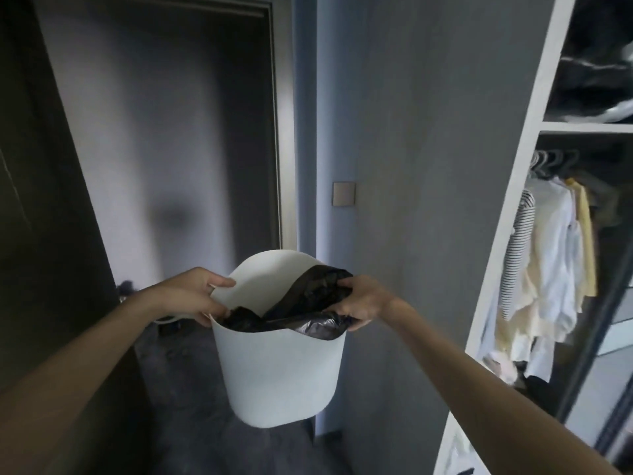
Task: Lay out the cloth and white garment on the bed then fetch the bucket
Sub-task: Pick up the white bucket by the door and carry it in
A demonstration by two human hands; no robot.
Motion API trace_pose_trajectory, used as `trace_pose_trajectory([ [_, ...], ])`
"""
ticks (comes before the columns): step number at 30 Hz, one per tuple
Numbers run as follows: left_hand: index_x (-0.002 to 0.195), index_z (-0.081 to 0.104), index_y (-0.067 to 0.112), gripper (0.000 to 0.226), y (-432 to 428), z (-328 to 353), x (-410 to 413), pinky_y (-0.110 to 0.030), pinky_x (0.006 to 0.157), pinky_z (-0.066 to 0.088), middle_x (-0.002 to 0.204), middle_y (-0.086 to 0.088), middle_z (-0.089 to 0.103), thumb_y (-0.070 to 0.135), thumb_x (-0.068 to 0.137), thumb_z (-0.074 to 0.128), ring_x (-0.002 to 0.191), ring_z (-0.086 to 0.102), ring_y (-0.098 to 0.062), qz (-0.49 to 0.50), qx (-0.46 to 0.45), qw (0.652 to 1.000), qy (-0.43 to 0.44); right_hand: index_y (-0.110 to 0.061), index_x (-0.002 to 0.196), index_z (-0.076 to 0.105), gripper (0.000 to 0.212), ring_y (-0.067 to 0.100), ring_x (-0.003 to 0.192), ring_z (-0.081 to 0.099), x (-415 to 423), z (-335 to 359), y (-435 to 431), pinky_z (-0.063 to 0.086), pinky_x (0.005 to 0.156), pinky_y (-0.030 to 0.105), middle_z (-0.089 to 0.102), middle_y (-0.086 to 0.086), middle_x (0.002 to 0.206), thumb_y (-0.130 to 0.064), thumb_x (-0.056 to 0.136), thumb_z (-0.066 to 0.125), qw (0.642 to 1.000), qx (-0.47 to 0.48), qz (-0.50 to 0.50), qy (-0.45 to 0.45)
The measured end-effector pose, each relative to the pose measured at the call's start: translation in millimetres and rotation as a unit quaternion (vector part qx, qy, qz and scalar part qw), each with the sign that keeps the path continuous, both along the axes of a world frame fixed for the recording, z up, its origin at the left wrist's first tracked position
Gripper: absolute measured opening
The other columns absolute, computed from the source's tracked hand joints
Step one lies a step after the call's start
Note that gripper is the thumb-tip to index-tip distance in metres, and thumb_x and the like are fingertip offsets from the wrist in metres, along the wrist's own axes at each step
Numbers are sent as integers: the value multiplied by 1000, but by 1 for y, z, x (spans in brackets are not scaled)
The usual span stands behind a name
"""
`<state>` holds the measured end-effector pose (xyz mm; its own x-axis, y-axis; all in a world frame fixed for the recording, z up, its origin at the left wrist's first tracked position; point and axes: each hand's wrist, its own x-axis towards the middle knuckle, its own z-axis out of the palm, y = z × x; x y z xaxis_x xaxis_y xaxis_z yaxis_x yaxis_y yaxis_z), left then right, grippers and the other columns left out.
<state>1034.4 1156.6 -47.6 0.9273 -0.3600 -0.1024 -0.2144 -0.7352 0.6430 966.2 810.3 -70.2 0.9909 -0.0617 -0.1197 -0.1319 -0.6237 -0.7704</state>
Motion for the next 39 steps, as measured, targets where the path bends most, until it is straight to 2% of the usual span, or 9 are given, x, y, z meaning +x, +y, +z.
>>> trace_pose_trajectory([
  [9,158,44,15,91,-56,-8,-93,-44,87,65,98,-7,83,10,77,84,90,81,-29,-66,-8,998,20,-15,95,74,29,28,73,79,-140,-5,-50,67,65,42,73,2,78,-25,70,85,998,-12,-68,-13],
  [15,157,47,16,95,-129,-6,-167,-43,86,65,127,-16,72,14,72,89,92,81,-28,-133,-13,990,36,-14,108,74,32,22,69,78,-256,-3,-108,66,65,33,75,4,91,-32,82,80,990,-51,-128,-22],
  [19,157,48,16,107,-195,-7,-209,-46,89,64,118,-3,75,30,60,90,93,81,-29,-196,0,980,29,-13,117,73,40,24,85,77,-332,-2,-155,67,72,39,74,7,104,-31,83,82,983,-50,-178,-25],
  [21,157,48,17,97,-231,-3,-229,-40,81,65,128,9,58,23,70,92,87,81,-28,-229,0,973,23,-13,119,72,40,24,82,77,-371,0,-177,66,63,33,72,7,105,-30,85,84,978,-40,-203,-23],
  [23,156,50,18,93,-270,-4,-249,-41,83,65,123,-20,72,21,73,92,85,81,-28,-264,6,964,11,-15,120,72,42,18,81,74,-411,0,-199,61,56,23,71,4,103,-35,85,84,970,-63,-232,-25],
  [24,155,51,18,92,-291,-4,-262,-41,84,64,120,-8,72,21,73,92,83,81,-25,-280,6,960,7,-16,120,71,43,17,81,73,-432,0,-210,61,56,22,71,3,103,-36,84,85,965,-69,-251,-29],
  [27,156,50,12,92,-351,-6,-302,-37,76,66,117,-22,70,9,75,93,70,77,-14,-320,-4,947,1,-15,119,72,46,20,83,77,-490,-7,-246,67,68,31,74,6,104,-35,80,87,950,-65,-302,-34],
  [32,158,45,13,91,-450,-13,-355,-33,68,66,104,-5,77,5,80,90,76,80,-18,-406,6,914,11,-17,118,73,44,10,77,71,-585,-17,-292,53,50,11,74,2,102,-37,80,86,920,-84,-379,-40],
  [39,154,51,30,103,-579,-46,-419,-49,74,66,110,-1,79,34,64,101,79,81,-23,-504,31,863,1,-19,118,74,53,23,85,78,-690,-53,-345,67,68,37,77,5,102,-38,72,91,873,-45,-483,-46],
])
